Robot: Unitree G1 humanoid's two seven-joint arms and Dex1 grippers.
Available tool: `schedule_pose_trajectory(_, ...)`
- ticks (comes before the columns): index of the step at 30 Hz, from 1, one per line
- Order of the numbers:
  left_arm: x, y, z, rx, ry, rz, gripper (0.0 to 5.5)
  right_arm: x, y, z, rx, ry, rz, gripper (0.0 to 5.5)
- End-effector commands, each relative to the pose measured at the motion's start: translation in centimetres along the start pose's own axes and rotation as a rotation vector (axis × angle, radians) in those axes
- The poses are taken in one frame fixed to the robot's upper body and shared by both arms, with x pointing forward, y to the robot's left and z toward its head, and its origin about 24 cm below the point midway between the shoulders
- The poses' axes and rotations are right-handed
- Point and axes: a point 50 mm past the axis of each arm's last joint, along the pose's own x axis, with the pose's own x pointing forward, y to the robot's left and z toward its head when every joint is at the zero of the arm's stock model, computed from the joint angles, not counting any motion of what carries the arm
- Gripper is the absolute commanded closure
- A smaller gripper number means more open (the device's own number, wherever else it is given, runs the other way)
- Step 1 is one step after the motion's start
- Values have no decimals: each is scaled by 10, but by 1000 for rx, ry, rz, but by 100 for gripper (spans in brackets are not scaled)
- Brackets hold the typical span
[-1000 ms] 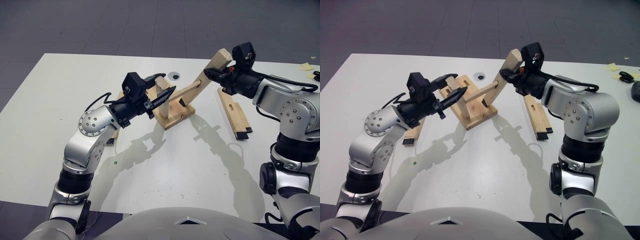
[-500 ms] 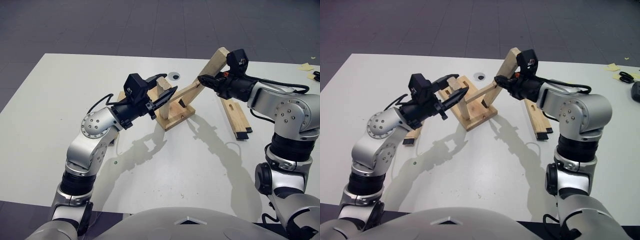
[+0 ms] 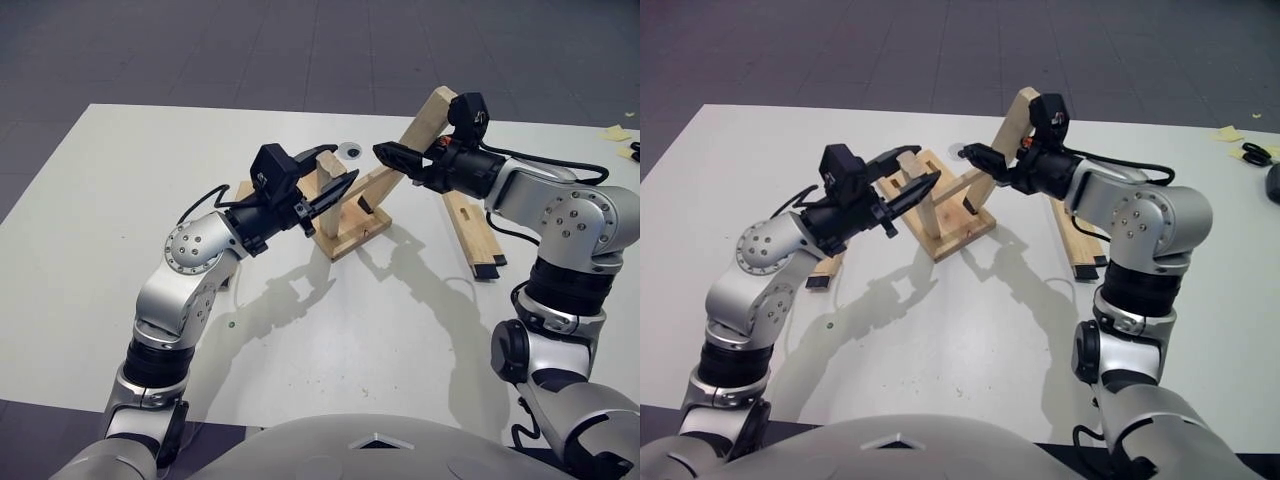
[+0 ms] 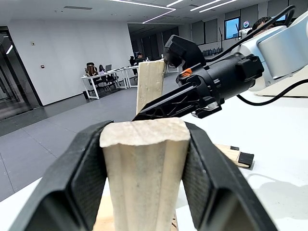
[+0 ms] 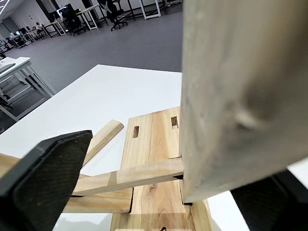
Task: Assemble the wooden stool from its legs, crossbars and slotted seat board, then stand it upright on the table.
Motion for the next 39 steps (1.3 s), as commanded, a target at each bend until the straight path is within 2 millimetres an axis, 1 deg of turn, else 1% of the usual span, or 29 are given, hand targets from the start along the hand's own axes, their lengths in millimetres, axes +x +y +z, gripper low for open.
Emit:
schedule_pose_trajectory(1, -2, -13, -36, -127, 169, -70, 346, 4, 13, 9, -5, -44, 96, 14)
schedule_pose_trajectory(5, -2, -13, -36, -124, 172, -74, 346, 3, 11, 16, -13, -93, 88, 10)
schedule_pose_trajectory(10, -2, -13, -36, -124, 172, -77, 346, -2, 7, 32, -9, -203, 94, 10)
schedule_pose_trajectory(13, -2, -13, -36, -124, 172, -80, 346, -6, 7, 36, 12, -251, 115, 10)
schedule_pose_trajectory(18, -2, -13, -35, -123, 169, -80, 346, -13, 4, 28, 60, -288, 131, 10)
schedule_pose_trajectory(22, -2, -14, -35, -124, 167, -77, 346, -20, -3, 17, 99, -316, 102, 10)
schedule_pose_trajectory(29, -3, -15, -34, -125, 162, -71, 346, -29, -10, 10, 126, -361, 56, 10)
schedule_pose_trajectory(31, -3, -12, -29, -126, 138, -53, 346, -33, -13, 7, 130, -364, 40, 10)
schedule_pose_trajectory(34, -4, -8, -16, -128, 99, -50, 346, -37, -16, 4, 123, -365, 30, 10)
schedule_pose_trajectory(37, -9, -10, -8, -97, 122, -97, 346, -39, -15, 1, 104, -361, 26, 10)
schedule_pose_trajectory(39, -15, -11, -4, -81, 154, -141, 346, -40, -14, 1, 94, -371, 26, 10)
